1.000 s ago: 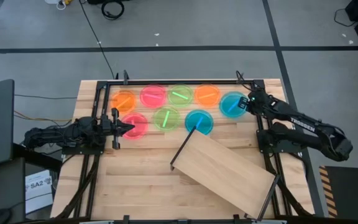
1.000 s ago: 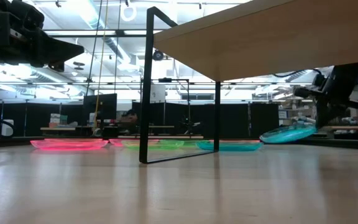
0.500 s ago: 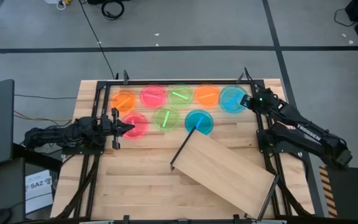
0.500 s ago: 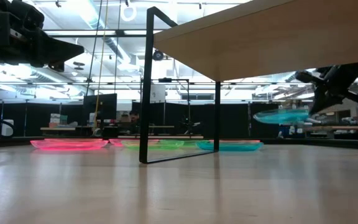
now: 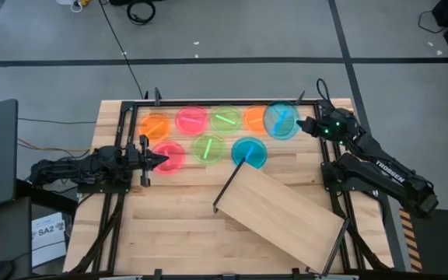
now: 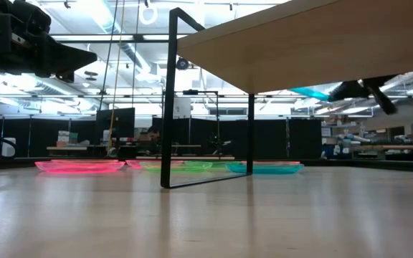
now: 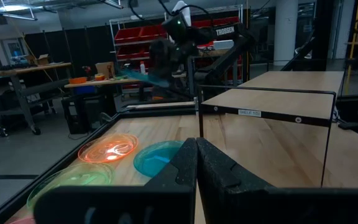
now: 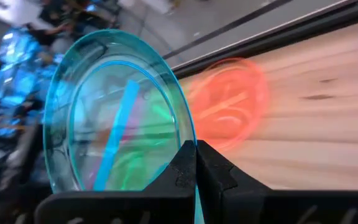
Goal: Place and stack plates onto a shelf
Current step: Put the top right transparent blue plate on the shelf
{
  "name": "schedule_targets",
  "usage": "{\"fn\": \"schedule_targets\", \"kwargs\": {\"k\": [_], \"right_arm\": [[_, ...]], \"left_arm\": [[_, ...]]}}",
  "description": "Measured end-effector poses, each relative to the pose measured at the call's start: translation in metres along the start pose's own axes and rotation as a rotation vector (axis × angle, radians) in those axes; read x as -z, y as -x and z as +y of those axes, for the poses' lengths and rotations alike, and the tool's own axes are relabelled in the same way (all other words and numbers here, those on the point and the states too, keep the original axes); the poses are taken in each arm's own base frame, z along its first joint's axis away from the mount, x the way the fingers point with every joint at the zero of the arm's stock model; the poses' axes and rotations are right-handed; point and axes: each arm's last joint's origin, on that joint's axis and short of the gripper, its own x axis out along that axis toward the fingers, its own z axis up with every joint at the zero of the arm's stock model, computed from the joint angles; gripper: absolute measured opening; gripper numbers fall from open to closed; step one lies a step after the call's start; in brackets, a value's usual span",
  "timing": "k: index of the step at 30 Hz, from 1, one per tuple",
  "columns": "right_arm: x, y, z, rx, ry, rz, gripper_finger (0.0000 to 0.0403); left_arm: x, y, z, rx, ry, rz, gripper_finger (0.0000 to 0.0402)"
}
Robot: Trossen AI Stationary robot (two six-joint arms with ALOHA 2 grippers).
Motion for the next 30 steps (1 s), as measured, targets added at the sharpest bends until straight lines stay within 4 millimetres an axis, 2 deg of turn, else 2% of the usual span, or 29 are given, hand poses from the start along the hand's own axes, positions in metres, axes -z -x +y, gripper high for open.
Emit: {"fn": "schedule_targets", "kwargs": {"k": [12, 22, 30], "right_arm": [[0.004, 0.005, 0.022, -0.258, 0.078, 0.182, 0.0005], [-0.004, 0.037, 0.069, -0.451, 0.209, 0.284, 0.0005], [-0.001, 0.054, 0.087, -0.535, 0.217, 0.395, 0.0005]], "left_arm": [[0.0, 0.0, 0.0, 0.0, 0.0, 0.0, 0.0009], [0.0, 0.0, 0.0, 0.0, 0.001, 0.0, 0.0009], [0.0, 0.0, 0.0, 0.0, 0.001, 0.001, 0.0009]]}}
